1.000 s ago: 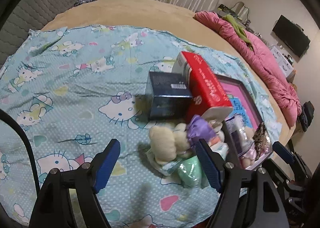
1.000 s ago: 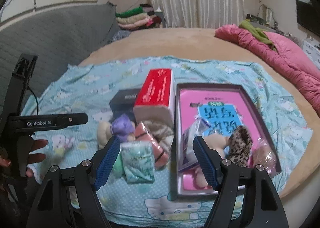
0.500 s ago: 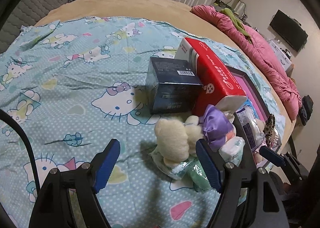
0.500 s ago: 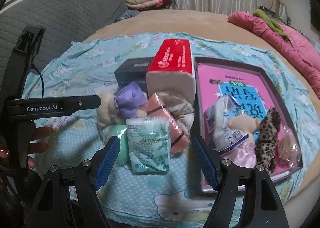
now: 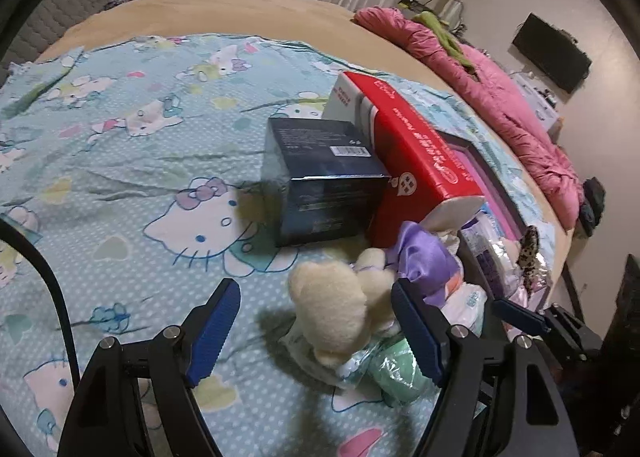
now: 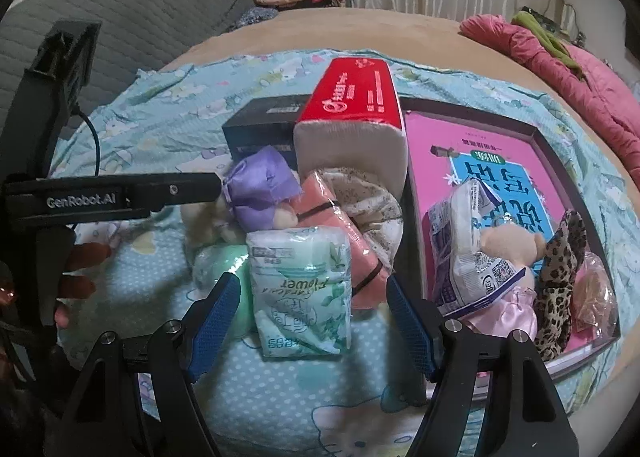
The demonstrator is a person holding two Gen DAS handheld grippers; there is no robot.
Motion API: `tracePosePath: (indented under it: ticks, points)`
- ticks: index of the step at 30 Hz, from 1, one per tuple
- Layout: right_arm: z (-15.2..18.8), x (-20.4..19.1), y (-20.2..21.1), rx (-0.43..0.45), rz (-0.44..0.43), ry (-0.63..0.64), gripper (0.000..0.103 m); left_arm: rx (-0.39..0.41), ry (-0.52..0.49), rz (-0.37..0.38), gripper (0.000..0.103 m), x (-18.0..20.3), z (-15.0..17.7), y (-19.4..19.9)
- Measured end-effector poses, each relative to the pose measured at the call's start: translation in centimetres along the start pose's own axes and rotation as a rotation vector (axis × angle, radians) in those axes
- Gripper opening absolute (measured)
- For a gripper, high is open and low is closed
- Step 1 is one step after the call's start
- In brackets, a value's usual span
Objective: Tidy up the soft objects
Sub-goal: 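Grasp the cream fluffy plush with the left tool while the right tool grasps the green-white wipes packet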
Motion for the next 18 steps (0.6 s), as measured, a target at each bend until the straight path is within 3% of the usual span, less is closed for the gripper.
tracePosePath:
  ticks: [11, 16, 18]
  points:
    - [-0.5, 0.1, -1.2, 0.007, 0.009, -0.01, 0.077, 0.02, -0.004, 0.098, 0.074, -0.4, -0.3, -0.5]
    - [-0.5, -0.5, -1.5, 0.009, -0.001, 0.016, 0.077, 0.035, 0.023, 0.145, 0.063, -0.9, -0.5, -0.4]
    - [-0.5, -0.4, -1.7, 0.01, 0.003, 0.011, 0.072, 0.045, 0.02, 0.14, 0.057, -0.8, -0.7, -0.3]
Point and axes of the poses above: each gripper's, at about its wrist camera, not at the fingertips, and y roughly against the way its jaws point, x to its right, z to its underside, the point moved 3 cm from there along -y, roughly the way its jaws point, and after that the axes turned 7 degrees about -z, right-handed, at the moved point
